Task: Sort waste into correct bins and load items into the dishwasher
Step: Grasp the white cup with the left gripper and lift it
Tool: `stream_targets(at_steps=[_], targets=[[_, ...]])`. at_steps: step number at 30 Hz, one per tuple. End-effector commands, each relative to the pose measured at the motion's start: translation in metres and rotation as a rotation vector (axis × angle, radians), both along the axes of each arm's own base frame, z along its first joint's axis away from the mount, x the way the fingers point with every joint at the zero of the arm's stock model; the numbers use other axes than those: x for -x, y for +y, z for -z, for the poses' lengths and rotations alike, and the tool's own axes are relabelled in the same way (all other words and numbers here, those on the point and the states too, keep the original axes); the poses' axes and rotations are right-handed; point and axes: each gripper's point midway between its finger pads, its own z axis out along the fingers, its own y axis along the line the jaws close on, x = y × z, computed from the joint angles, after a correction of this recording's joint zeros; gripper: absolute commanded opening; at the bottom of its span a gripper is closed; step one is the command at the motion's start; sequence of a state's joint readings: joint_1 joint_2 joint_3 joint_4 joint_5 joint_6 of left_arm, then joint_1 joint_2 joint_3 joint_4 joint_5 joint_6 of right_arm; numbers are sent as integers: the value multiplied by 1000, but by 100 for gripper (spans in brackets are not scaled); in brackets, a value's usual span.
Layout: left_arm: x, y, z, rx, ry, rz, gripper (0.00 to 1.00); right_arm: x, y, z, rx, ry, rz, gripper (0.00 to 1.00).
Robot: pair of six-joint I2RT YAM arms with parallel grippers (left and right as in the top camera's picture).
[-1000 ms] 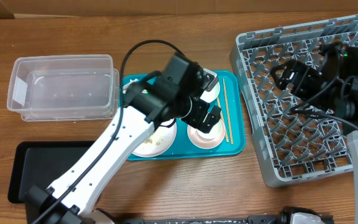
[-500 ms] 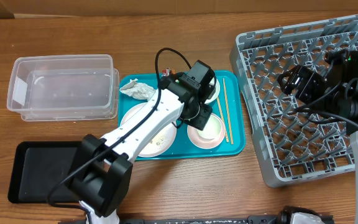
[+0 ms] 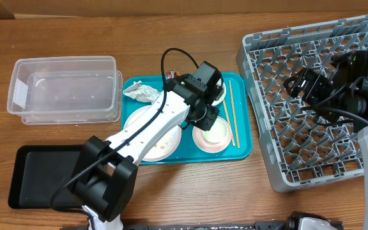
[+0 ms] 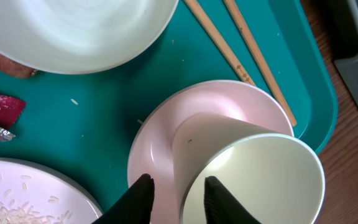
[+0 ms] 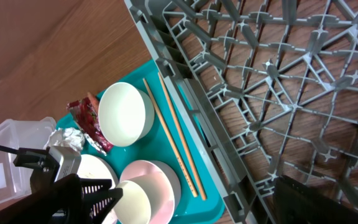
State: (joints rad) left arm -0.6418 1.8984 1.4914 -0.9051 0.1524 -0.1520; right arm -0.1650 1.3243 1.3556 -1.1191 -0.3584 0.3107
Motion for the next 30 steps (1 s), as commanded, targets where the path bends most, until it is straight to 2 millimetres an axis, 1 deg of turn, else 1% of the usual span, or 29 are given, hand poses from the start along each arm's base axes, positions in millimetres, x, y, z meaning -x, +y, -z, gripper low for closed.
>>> stream_targets(at_steps=[1, 2, 5, 6, 8, 10, 13, 15, 16, 17, 19, 20, 23, 25, 26, 30], targets=[[-2, -4, 0, -3, -10, 20, 22, -4, -4, -11, 13, -30, 10, 100], [-2, -4, 0, -3, -10, 20, 18, -4, -4, -11, 14, -30, 10, 100], [-2, -4, 0, -3, -10, 20, 10, -4, -4, -11, 13, -29, 10, 100], [-1, -4, 0, -4, -8, 20, 9, -3, -4, -10, 13, -24, 10, 100], [0, -3, 1, -9, 0, 21, 15, -1, -3, -9, 11, -15, 10, 100], [1, -2, 2, -11, 4, 21, 16, 0, -3, -8, 10, -10, 10, 100], [1, -2, 6, -17, 12, 21, 12, 0, -3, -8, 10, -10, 10, 100], [2, -2, 14, -27, 28, 21, 11, 0, -3, -8, 10, -9, 10, 100], [3, -2, 16, -29, 37, 22, 9, 0, -3, -8, 10, -9, 10, 100], [5, -2, 20, -33, 49, 23, 4, 0, -3, -8, 10, -9, 10, 100], [6, -1, 20, -38, 55, 22, 4, 0, -3, -8, 10, -9, 10, 100], [5, -1, 17, -34, 49, 22, 4, 0, -3, -8, 10, -8, 10, 100], [-3, -3, 0, -12, 22, 8, 4, 0, -3, -8, 10, -8, 10, 100], [-11, -2, -21, 11, 1, -24, 4, 0, -3, -8, 10, -7, 10, 100], [-14, -2, -33, 29, -5, -40, 4, 1, -3, -8, 9, -4, 10, 100], [-27, 8, -97, 144, -14, -88, 4, 7, -2, -4, 3, 28, 9, 100]])
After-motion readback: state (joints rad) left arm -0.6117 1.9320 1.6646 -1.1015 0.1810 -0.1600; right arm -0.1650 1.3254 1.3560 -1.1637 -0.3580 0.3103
